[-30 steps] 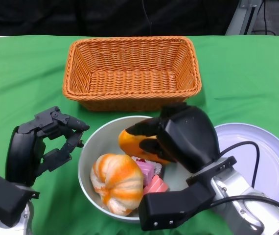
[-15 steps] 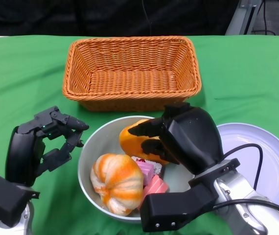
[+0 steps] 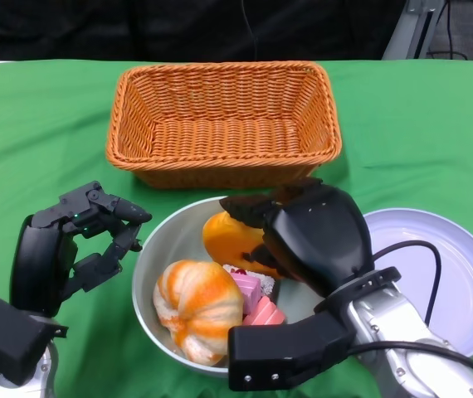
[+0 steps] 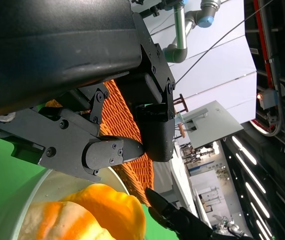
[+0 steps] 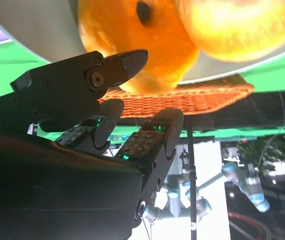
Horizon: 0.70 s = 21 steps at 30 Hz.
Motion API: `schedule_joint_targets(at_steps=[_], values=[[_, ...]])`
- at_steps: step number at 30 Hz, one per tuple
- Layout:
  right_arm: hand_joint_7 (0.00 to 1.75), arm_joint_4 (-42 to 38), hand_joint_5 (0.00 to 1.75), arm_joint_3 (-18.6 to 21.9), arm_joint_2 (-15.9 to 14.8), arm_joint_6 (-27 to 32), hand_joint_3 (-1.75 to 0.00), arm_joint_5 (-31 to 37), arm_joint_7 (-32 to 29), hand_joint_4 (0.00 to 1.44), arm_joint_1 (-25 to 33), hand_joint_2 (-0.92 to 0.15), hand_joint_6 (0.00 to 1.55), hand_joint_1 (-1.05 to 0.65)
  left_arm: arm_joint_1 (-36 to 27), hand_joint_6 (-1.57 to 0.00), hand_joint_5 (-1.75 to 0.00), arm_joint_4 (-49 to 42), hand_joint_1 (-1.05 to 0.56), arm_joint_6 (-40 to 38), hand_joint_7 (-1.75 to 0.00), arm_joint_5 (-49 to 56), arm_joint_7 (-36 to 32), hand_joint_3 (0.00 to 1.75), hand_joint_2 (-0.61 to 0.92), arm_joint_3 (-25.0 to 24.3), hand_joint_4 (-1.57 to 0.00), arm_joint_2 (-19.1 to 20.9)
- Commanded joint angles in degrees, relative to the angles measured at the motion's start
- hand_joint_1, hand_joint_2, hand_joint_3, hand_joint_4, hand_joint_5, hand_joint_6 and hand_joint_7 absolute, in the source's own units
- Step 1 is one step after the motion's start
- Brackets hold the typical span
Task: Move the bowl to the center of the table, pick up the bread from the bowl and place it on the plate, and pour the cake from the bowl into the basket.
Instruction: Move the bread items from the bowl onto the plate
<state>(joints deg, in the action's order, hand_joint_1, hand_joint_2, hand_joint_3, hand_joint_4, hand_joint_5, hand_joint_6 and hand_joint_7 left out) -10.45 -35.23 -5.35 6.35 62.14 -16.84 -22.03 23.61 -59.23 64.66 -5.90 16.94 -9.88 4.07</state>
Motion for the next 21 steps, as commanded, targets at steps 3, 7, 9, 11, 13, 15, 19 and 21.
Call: schedule_joint_targets(at_steps=[3, 7, 9, 11, 13, 15, 19, 21], values=[[0.00, 0.12, 0.07, -0.66, 0.28, 2.41, 0.00, 1.22, 1.72, 0.63, -0.49, -0.86, 0.62, -0.46, -0.41, -0.86, -1.54, -0.19, -0.15, 0.96, -1.08, -0.68, 0.47, 0.54, 0.80, -0.10, -0.82, 0.98], [0.00, -0.07, 0.04, -1.34, 0.70, 4.31, 0.00, 2.28, 4.01, 0.59, -0.90, -0.86, 0.58, -0.50, -0.28, -0.85, -1.54, -0.59, -0.17, 1.40, -1.10, -0.59, 0.61, 0.54, 0.80, 0.02, -0.82, 1.22], [0.00, -0.25, 0.03, -1.74, 0.87, 5.00, 0.00, 2.60, 4.65, 0.59, -1.12, -0.87, 0.57, -0.50, -0.29, -0.85, -1.53, -0.64, -0.18, 1.55, -1.10, -0.14, 0.18, 0.53, 0.81, 0.10, -0.82, 1.34], [0.00, -0.78, 0.03, -2.24, 1.13, 5.98, 0.00, 3.29, 4.98, 0.59, -1.52, -0.87, 0.57, -0.51, -0.28, -0.85, -1.52, -0.61, -0.18, 1.66, -1.10, 0.06, -0.01, 0.51, 0.82, 0.19, -0.83, 1.40], [0.00, -1.33, 0.02, -2.55, 1.50, 6.81, 0.00, 3.64, 5.49, 0.58, -1.92, -0.87, 0.57, -0.53, -0.26, -0.86, -1.51, -0.58, -0.17, 1.73, -1.10, 0.02, -0.06, 0.51, 0.82, 0.25, -0.83, 1.36], [0.00, -1.78, 0.02, -2.64, 1.84, 7.08, 0.00, 3.50, 5.91, 0.58, -2.25, -0.87, 0.58, -0.53, -0.30, -0.86, -1.51, -0.44, -0.17, 1.65, -1.10, -0.02, -0.11, 0.51, 0.82, 0.33, -0.83, 1.31], [0.01, -3.34, 0.04, -2.62, 2.45, 7.03, 0.00, 3.01, 5.73, 0.62, -2.83, -0.83, 0.61, -0.54, -0.49, -0.87, -1.50, -0.19, -0.17, 1.72, -1.09, 0.38, -0.56, 0.53, 0.81, 0.46, -0.83, 1.34], [0.02, -4.18, 0.04, -2.61, 2.77, 7.01, 0.00, 2.65, 5.94, 0.64, -3.15, -0.83, 0.63, -0.51, -0.69, -0.87, -1.49, 0.12, -0.17, 1.30, -1.08, 0.46, -0.72, 0.55, 0.79, 0.48, -0.83, 1.30]])
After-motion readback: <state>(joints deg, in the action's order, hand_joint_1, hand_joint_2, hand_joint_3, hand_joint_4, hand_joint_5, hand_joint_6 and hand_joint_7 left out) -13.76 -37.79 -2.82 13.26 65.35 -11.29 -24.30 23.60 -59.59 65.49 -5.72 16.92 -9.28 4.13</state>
